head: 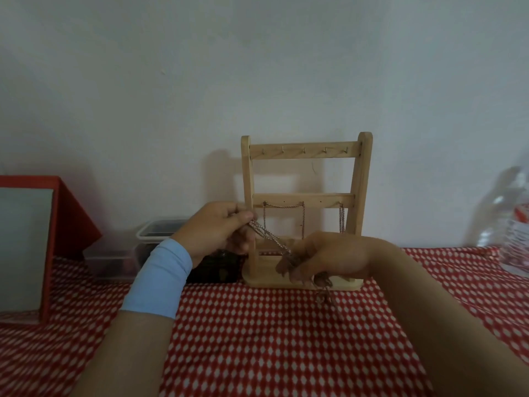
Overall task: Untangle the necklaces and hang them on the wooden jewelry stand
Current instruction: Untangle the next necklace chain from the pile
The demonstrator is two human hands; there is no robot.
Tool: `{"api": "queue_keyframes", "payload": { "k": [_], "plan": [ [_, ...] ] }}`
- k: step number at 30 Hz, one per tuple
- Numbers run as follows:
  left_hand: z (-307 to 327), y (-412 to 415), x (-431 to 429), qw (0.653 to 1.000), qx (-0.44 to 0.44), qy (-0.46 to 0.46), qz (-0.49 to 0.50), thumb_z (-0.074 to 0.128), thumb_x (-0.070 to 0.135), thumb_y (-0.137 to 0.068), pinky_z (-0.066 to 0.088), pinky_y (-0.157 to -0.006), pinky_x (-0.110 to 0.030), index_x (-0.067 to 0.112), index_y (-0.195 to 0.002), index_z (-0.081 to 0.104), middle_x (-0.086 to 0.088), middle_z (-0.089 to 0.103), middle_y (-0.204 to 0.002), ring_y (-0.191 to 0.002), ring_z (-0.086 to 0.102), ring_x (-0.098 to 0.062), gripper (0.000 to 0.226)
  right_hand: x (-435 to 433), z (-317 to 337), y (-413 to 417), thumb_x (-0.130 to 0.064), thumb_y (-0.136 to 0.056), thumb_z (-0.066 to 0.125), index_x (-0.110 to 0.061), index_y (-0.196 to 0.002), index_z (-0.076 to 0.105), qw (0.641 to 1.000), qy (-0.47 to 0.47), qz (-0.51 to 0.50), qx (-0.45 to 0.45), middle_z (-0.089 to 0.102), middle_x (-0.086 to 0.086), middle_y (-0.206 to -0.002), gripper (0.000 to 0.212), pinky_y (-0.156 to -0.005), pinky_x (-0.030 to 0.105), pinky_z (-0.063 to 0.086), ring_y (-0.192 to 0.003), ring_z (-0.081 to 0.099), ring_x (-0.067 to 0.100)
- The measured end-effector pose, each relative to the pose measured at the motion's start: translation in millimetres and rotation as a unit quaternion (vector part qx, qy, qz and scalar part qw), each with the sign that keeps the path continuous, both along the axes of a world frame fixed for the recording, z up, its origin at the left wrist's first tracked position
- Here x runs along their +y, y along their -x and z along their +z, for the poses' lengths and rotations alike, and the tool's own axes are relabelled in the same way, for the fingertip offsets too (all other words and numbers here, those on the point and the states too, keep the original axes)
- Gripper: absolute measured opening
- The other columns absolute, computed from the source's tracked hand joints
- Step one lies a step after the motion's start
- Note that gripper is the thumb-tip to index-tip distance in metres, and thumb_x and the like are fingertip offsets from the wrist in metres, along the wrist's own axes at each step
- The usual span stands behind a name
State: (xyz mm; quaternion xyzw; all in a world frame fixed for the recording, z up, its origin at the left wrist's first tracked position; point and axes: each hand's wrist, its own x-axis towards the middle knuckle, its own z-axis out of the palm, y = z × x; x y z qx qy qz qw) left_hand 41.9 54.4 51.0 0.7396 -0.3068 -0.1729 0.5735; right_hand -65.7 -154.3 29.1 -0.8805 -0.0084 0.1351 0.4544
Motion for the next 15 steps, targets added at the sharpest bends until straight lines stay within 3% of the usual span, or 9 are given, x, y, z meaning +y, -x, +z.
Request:
{"api": "queue_keyframes", "payload": {
  "k": [2, 4, 6, 8, 11, 13, 15],
  "plan": [
    [2, 0, -1, 0.999, 0.013, 0.030, 0.005, 0.050, 0.015, -0.100, 0.054, -0.049, -0.025, 0.002, -0.106, 0.063, -0.009, 0.071, -0.069, -0.056, 0.066, -0.018, 0.020, -2, 0, 1, -0.004, -0.095, 0.065, 0.002, -0.115, 0.071, 1.000, 0.005, 0.018, 0.013, 0.071, 0.018, -0.093, 0.022, -0.070, 0.026, 0.056, -0.082, 0.066, 0.020],
    [1, -1, -2, 1.000, 0.006, 0.008, 0.015, 0.052, 0.017, -0.099, 0.057, -0.053, -0.030, 0.006, -0.110, 0.060, -0.010, 0.074, -0.078, -0.061, 0.068, -0.021, 0.018, -2, -1, 0, -0.001, -0.098, 0.060, 0.005, -0.111, 0.071, 0.999, -0.042, 0.017, 0.007, 0.072, 0.016, -0.093, 0.018, -0.070, 0.029, 0.059, -0.082, 0.068, 0.024],
    [0, -2, 0, 0.993, -0.041, -0.101, 0.034, 0.057, 0.023, -0.096, 0.059, -0.056, -0.033, 0.018, -0.113, 0.054, -0.008, 0.074, -0.088, -0.066, 0.070, -0.022, 0.018, 1, -1, -1, 0.001, -0.100, 0.055, 0.002, -0.106, 0.072, 0.994, -0.112, 0.015, -0.006, 0.073, 0.012, -0.089, 0.018, -0.070, 0.030, 0.060, -0.077, 0.070, 0.022],
    [0, -3, 4, 0.961, -0.106, -0.254, 0.029, 0.061, 0.030, -0.092, 0.056, -0.054, -0.031, 0.027, -0.111, 0.047, -0.006, 0.068, -0.099, -0.068, 0.069, -0.020, 0.024, 4, -3, -4, 0.002, -0.101, 0.052, 0.005, -0.106, 0.071, 0.985, -0.170, 0.011, -0.024, 0.072, 0.014, -0.089, 0.020, -0.071, 0.031, 0.060, -0.076, 0.070, 0.023],
    [6, 2, 4, 0.916, -0.149, -0.371, -0.023, 0.062, 0.033, -0.091, 0.049, -0.049, -0.025, 0.023, -0.102, 0.054, -0.007, 0.067, -0.103, -0.064, 0.064, -0.015, 0.017, 9, -4, -7, 0.005, -0.101, 0.049, 0.009, -0.110, 0.066, 0.971, -0.238, 0.010, -0.027, 0.073, 0.014, -0.092, 0.020, -0.073, 0.030, 0.061, -0.078, 0.072, 0.022],
    [8, 7, 1, 0.914, -0.102, -0.383, -0.085, 0.064, 0.028, -0.090, 0.055, -0.057, -0.025, 0.015, -0.101, 0.065, -0.010, 0.071, -0.103, -0.073, 0.068, -0.015, 0.017, 12, -3, -8, 0.008, -0.098, 0.050, 0.004, -0.111, 0.067, 0.954, -0.299, 0.028, -0.016, 0.073, 0.013, -0.095, 0.022, -0.076, 0.032, 0.062, -0.082, 0.072, 0.023],
    [3, 10, -3, 0.913, -0.073, -0.375, -0.144, 0.066, 0.023, -0.089, 0.060, -0.076, -0.029, 0.008, -0.106, 0.068, -0.012, 0.071, -0.107, -0.094, 0.070, -0.021, 0.023, 12, -4, -10, 0.008, -0.093, 0.054, 0.002, -0.115, 0.067, 0.937, -0.345, 0.048, -0.019, 0.071, 0.016, -0.101, 0.026, -0.083, 0.034, 0.061, -0.087, 0.071, 0.025]
  ]
}}
